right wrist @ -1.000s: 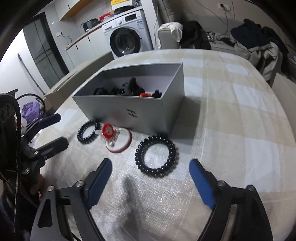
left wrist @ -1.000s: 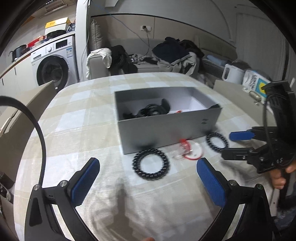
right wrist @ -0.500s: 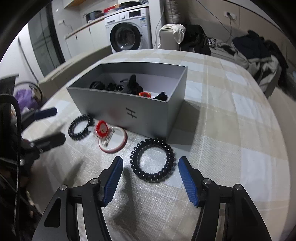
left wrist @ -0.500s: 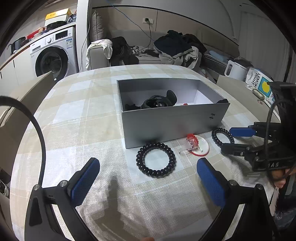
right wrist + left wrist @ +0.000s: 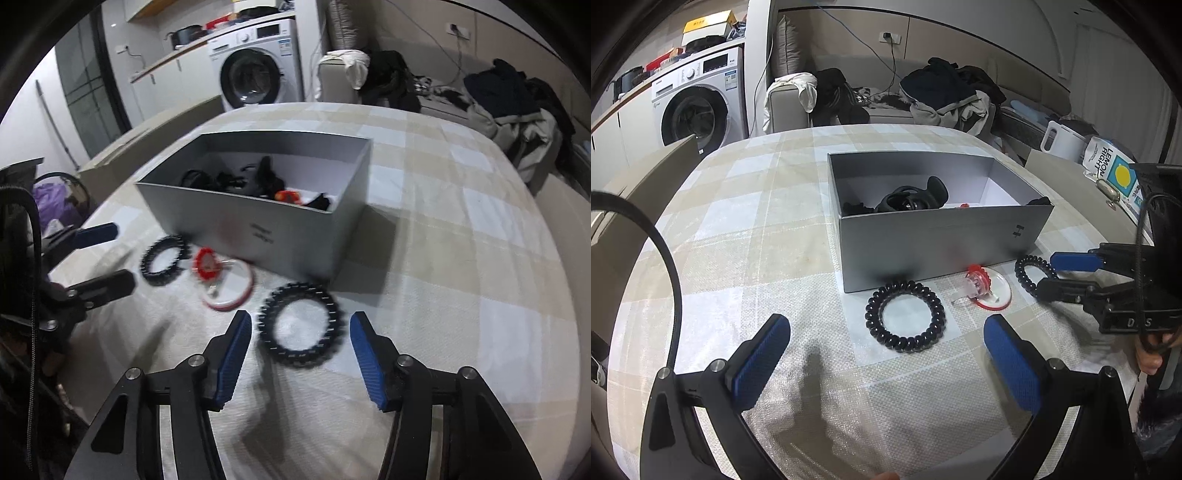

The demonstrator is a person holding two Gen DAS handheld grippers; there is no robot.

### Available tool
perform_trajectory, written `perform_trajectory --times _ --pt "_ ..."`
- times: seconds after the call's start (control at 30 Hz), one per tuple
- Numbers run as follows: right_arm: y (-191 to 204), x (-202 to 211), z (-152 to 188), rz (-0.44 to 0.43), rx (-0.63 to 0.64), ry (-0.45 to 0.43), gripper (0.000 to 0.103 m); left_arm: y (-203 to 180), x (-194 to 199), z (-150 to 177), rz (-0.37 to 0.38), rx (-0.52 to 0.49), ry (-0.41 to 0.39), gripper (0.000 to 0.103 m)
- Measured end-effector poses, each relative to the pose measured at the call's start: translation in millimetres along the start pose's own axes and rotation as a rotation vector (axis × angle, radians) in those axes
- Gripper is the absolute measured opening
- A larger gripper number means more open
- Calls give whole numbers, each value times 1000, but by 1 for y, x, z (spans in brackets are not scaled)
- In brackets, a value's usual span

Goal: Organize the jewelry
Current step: 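Reach the right tool to the large black coiled hair tie and close, then grasp the smaller coiled hair tie with the left tool while the right tool holds its tie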

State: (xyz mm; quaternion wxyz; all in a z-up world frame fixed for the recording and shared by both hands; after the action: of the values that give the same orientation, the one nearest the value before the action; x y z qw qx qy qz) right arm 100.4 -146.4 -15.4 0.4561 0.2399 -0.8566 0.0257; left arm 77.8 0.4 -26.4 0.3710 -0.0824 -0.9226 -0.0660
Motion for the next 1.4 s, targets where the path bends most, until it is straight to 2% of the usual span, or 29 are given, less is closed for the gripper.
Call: perform_trajectory --times 0.1,0.17,0.27,0.4,0.43,0.47,0.57,0.7,0.77,0.9,0.97,1.03,1.1,1.17,1.2,1.27,1.4 --pt "-5 -1 -2 -15 -25 4 51 0 0 0 -2 1 2 102" --pt "-7 1 -3 -15 -34 2 40 0 1 0 -3 2 -2 102" --pt "-11 2 -5 -31 -61 7 38 1 1 0 2 4 1 102" --pt "-10 -2 -5 28 -39 -6 29 0 2 0 -2 3 0 102" --pt "-8 -3 -4 37 -29 -9 26 0 2 0 -1 4 1 102" --pt "-6 -3 -3 46 -14 -13 17 0 1 0 0 4 3 102" --pt "0 -6 -1 78 25 -32 9 1 3 1 2 9 6 102" --pt "3 1 6 73 28 -42 8 2 3 1 4 20 6 102" --pt "4 11 8 58 19 -76 8 3 2 1 7 20 12 102" --pt "-1 38 8 -82 -36 -144 8 3 0 -1 -1 24 20 102" --pt "-3 44 7 -117 -48 -153 8 5 1 -1 -10 36 14 102" --pt "-6 47 6 -117 -60 -163 8 8 1 -1 -12 49 15 102" --pt "-8 49 3 -138 -72 -170 8 11 -2 -2 -4 64 21 98" --pt "-9 50 3 -186 -79 -173 8 11 -6 -2 11 67 38 76" --pt "-9 49 1 -206 -85 -172 8 12 -9 -2 14 68 53 71" --pt "-9 49 0 -205 -87 -170 8 12 -13 -2 26 72 75 52" --pt "-9 51 -1 -227 -96 -176 8 16 -13 -2 44 110 68 51"
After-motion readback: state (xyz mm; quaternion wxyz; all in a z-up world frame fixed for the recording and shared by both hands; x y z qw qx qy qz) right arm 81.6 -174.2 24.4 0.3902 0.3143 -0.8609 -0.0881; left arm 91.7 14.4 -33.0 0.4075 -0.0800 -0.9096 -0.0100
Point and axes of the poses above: each gripper's, at about its wrist camera, not at the fingertips, and x roughly against the way its jaws point, y to its left, z to its underside, the point moved 2 cm from there along -x, roughly the way its jaws point, and after that the axes turned 14 degrees about -x, right-handed, at the moved point
